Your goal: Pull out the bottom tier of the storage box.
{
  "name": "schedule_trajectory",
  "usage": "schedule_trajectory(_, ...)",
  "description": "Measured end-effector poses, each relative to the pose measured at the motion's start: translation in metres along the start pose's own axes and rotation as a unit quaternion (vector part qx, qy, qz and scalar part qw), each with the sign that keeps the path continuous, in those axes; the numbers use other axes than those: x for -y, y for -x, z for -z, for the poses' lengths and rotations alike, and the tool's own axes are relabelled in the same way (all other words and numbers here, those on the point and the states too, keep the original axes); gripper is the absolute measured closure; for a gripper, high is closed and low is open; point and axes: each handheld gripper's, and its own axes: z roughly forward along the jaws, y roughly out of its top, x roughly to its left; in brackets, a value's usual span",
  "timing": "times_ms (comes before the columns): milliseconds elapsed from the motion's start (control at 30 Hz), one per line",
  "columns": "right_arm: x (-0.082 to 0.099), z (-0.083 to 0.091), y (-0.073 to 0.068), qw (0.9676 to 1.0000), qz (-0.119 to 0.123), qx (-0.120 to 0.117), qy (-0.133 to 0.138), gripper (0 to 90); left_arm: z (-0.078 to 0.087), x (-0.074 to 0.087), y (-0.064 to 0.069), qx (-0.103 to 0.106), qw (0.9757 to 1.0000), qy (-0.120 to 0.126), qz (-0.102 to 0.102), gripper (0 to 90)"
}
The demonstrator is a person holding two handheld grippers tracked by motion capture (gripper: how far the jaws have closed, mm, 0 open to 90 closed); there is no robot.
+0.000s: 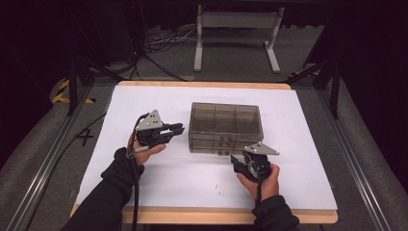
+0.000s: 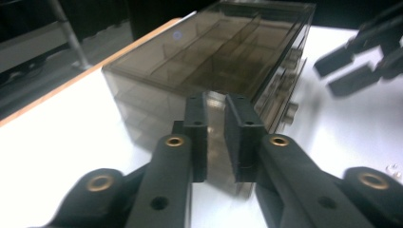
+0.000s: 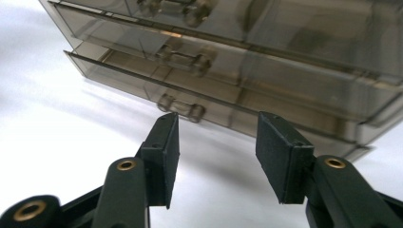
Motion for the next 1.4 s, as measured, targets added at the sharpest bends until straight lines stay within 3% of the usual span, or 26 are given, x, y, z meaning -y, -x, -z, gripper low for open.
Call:
schedule_trajectory(33, 0.0, 0.0, 0.0, 1.0, 0.0, 0.0, 0.0, 50.7, 0.002, 0.003, 0.001, -0.005, 1.0, -0.005, 0.001, 77.9)
schedule_trajectory(67, 0.001, 0.006, 0.011, 0.9998, 0.012, -0.011, 0.01, 50.7, 0.004, 0.005, 0.004, -0.006, 0.9999, -0.011, 0.002, 75.1)
schedule_trajectory(200, 0.003, 0.012, 0.027, 0.9995, 0.021, -0.015, 0.019, 50.8, 0.009, 0.014, 0.011, -0.027, 0.9992, -0.027, 0.008, 71.3)
schedule_trajectory(333, 0.009, 0.019, 0.05, 0.9976, 0.06, -0.016, 0.029, 49.9, 0.01, 0.022, 0.015, -0.05, 0.998, -0.036, 0.014, 67.3)
schedule_trajectory(367, 0.01, 0.02, 0.055, 0.997, 0.07, -0.014, 0.031, 49.8, 0.007, 0.026, 0.017, -0.057, 0.9969, -0.05, 0.018, 63.8)
schedule_trajectory(433, 0.013, 0.021, 0.068, 0.9957, 0.081, -0.02, 0.04, 50.5, 0.003, 0.029, 0.02, -0.049, 0.9967, -0.062, 0.02, 62.7)
schedule_trajectory(533, 0.016, 0.023, 0.086, 0.9957, 0.076, -0.035, 0.039, 50.9, -0.005, 0.033, 0.026, -0.045, 0.9952, -0.085, 0.02, 55.9)
schedule_trajectory(667, 0.022, 0.023, 0.099, 0.9949, 0.084, -0.044, 0.032, 51.2, -0.015, 0.036, 0.03, -0.028, 0.9938, -0.106, 0.02, 52.5)
schedule_trajectory(700, 0.024, 0.022, 0.102, 0.9952, 0.076, -0.051, 0.034, 51.7, -0.018, 0.037, 0.031, -0.019, 0.9933, -0.113, 0.017, 52.8)
schedule_trajectory(767, 0.027, 0.019, 0.105, 0.9956, 0.067, -0.059, 0.028, 52.5, -0.023, 0.039, 0.035, -0.002, 0.9912, -0.132, -0.004, 61.1)
schedule_trajectory(867, 0.028, 0.012, 0.103, 0.9947, 0.084, -0.059, 0.01, 54.9, -0.027, 0.038, 0.036, 0.011, 0.99, -0.14, -0.011, 67.2)
schedule_trajectory(1100, 0.024, 0.0, 0.096, 0.9924, 0.097, -0.076, 0.005, 58.2, -0.039, 0.041, 0.033, 0.015, 0.9864, -0.163, -0.01, 67.2)
schedule_trajectory(1200, 0.024, -0.005, 0.095, 0.9925, 0.095, -0.078, 0.0, 58.4, -0.041, 0.041, 0.032, 0.015, 0.9866, -0.163, -0.005, 65.9)
schedule_trajectory(1400, 0.025, -0.01, 0.094, 0.9919, 0.1, -0.078, -0.007, 60.7, -0.045, 0.042, 0.032, 0.015, 0.9844, -0.175, -0.007, 66.0)
